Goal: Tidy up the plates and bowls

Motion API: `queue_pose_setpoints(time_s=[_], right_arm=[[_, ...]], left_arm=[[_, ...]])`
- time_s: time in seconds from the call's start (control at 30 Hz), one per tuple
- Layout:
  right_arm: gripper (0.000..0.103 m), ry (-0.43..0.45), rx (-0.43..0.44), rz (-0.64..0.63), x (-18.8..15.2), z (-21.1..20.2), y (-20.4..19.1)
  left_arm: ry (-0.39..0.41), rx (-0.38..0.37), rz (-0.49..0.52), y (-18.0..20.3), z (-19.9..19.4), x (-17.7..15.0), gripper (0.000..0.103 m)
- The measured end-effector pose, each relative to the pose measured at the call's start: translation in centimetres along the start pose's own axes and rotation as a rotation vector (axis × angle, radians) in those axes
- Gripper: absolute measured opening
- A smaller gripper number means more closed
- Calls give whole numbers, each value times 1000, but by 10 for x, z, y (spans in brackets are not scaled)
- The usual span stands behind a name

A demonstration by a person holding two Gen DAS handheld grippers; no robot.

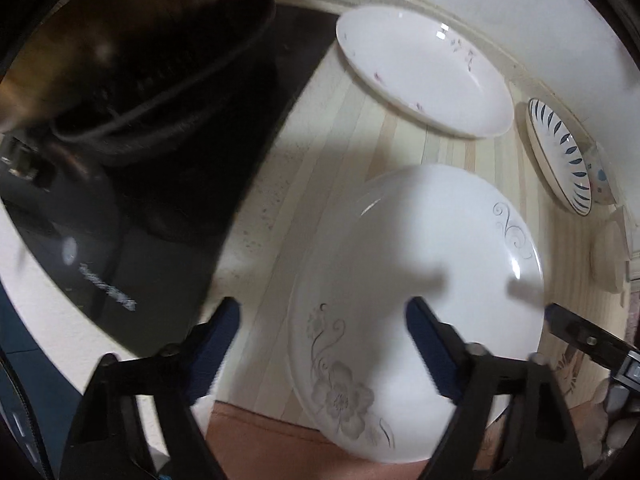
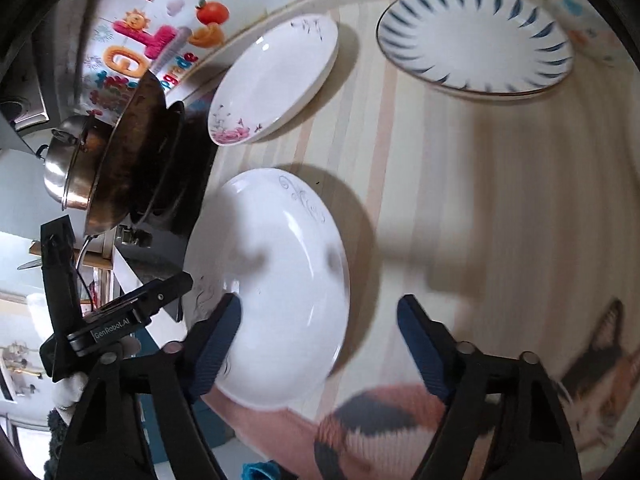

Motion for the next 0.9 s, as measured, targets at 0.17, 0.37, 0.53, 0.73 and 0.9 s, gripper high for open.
queue_pose_setpoints(time_s=[0.17,0.37,0.53,0.73,0.9], right_arm=[[39,-48,11,-3,2,25,-5],[25,-37,-16,-36,2,33,-4],[24,-29,-19,-45,-2,28,3],[25,-6,-24,-49,-8,7,10],[25,19,-23,-32,-15,-22,20]], left_arm=[[-37,-22,22,3,13,-8,43],[-13,-7,5,-4,6,-17,36],[0,-7,6,-3,-2,-22,36],[22,-21,28,10,-25,-26,36],[37,-51,52,30,-44,-33,36]])
Point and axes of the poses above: each gripper's, at about its wrist camera, not at the fingertips, and z roughly the way its jaws point, y to its right, x to its top, the point moved 7 cm from there along z, roughly the way its jaws point, and after that the axes turned 4 degrees about x, right-handed, at the moved point
